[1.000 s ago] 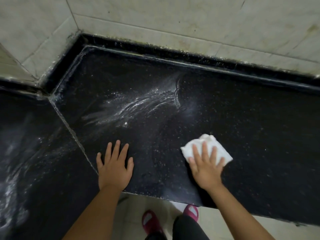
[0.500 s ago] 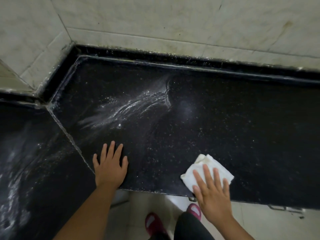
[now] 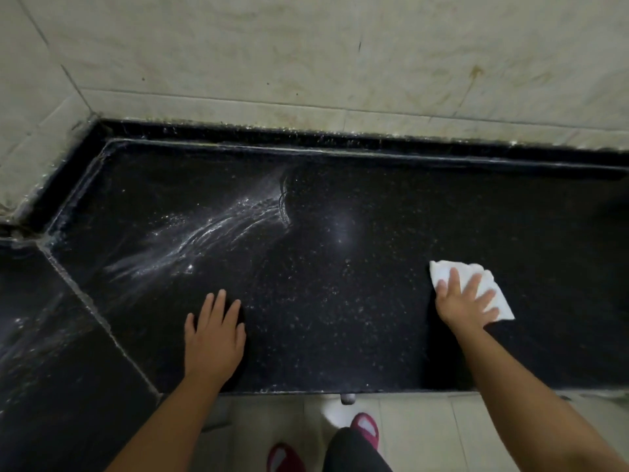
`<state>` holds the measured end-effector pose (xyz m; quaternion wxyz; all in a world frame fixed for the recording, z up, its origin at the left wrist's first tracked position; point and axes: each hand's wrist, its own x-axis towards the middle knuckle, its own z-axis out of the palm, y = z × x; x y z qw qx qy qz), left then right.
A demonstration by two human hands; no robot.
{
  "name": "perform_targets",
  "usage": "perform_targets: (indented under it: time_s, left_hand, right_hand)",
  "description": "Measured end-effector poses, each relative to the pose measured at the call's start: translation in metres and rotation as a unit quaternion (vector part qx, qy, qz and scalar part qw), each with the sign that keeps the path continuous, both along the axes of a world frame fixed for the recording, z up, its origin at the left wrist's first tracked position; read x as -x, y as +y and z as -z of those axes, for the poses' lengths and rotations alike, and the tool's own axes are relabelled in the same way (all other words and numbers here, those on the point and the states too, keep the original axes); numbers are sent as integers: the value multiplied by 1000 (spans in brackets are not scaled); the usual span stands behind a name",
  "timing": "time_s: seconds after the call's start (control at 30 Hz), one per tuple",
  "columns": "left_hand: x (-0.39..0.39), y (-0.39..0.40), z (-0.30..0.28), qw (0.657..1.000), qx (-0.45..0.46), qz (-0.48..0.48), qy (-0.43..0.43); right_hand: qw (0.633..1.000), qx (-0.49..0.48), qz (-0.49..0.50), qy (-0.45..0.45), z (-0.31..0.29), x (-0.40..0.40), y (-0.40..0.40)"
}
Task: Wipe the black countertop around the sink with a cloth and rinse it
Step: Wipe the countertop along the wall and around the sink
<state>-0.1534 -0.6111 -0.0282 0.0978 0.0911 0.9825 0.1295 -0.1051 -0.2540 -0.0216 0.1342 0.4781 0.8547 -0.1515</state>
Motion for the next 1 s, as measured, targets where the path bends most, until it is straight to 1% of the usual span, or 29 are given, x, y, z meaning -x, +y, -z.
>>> perform_targets:
  time_s: [0.07,0.17,0.27,0.3,0.33,0.37,0.43,0.47,0.53,0.6,0.7,0.73,0.77,0.83,0.9,1.0]
  left_hand:
    - [-3,10,4,1000,1,13,-11]
    - [-5,18,5,999,18,24,-25]
    - [-4,21,9,998,45,31,-29]
    - [-3,21,10,998,46,31,-29]
    - [-3,21,11,998,40,32,-21]
    - [-3,21,11,999,29,37,-6]
    - [-3,20,12,999,11,41,29]
    - [-4,21,10,999,16,33,8]
    - [-5,20,11,999,24,23,-29]
    - [-3,20,11,998,42,29,-29]
    - [0,18,7,997,51,35,-53]
    - [0,14,6,996,49,34,-60]
    - [0,11,4,996,48,33,-62]
    - [-2,-3,1,997,56,13,-48]
    - [-7,-22,-1,996,73,-36,-37]
    - [-10,-56,-4,991,83,-97,-35]
  right_hand:
    - [999,11,-36,6,2,25,-4]
    - [985,18,-169,-2,9,48,-38]
    - [945,28,-326,1,15,48,-99]
    - [926,17,-378,23,20,40,-119]
    - [904,-14,-426,41,24,28,-136]
    - [891,-39,-450,48,29,13,-150]
    - [871,-37,-487,55,38,-21,-161]
    - [858,-53,-507,54,41,-41,-161]
    - [852,-76,-512,79,43,-76,-149]
    - [875,-88,-468,91,44,-101,-129]
    - [932,-84,-352,15,31,-107,-102]
    - [942,-89,-323,-6,26,-99,-97]
    - [951,-70,-299,-31,21,-90,-93]
    - [968,-14,-246,-40,12,-65,-96]
    - [964,3,-263,-34,7,-35,-112]
    - [939,19,-344,-19,13,5,-158]
